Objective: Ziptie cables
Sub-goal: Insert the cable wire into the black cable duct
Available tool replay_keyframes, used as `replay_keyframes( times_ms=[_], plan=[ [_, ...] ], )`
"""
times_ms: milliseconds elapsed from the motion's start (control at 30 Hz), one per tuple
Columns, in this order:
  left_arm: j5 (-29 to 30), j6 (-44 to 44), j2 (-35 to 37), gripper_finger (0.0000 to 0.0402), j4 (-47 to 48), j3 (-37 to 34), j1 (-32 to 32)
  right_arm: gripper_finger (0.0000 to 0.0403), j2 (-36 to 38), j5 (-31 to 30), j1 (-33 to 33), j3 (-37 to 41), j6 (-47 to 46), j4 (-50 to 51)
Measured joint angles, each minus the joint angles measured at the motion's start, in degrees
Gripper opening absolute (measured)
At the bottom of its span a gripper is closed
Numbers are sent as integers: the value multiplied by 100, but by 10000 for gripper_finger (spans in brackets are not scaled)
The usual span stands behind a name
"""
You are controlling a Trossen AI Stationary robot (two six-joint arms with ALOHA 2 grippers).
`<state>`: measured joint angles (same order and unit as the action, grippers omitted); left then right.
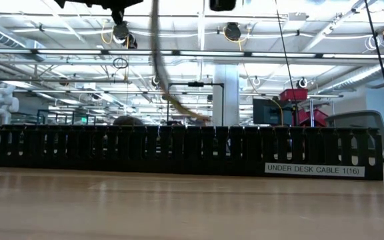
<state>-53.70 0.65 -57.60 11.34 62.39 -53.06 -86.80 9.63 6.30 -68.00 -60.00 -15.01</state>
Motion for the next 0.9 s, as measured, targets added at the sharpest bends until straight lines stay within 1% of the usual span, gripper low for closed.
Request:
replay_keyframes(
  times_ms=[67,200,300,400,533,633,767,900],
  plan=[
    [-6,24,-14,0,279,0,118,6,-157,208,108,-137,131,-133],
    [-36,62,-88,0,1062,0,303,6,-403,555,290,-511,781,-99],
    [58,276,-76,0,1654,0,355,6,-613,585,387,-865,1204,-110],
    [247,288,-66,0,2032,0,412,6,-899,624,403,-1206,1337,-113],
    [287,295,-37,0,1988,0,422,6,-1425,698,337,-1761,1475,-74],
    [347,479,-43,0,1986,2,422,6,-1900,709,263,-2287,1549,-77],
    [688,780,-39,0,1984,2,420,6,-2626,750,132,-3095,1530,162],
    [975,955,14,0,2010,2,326,6,-3405,844,-50,-4119,1246,544]
  ],
)
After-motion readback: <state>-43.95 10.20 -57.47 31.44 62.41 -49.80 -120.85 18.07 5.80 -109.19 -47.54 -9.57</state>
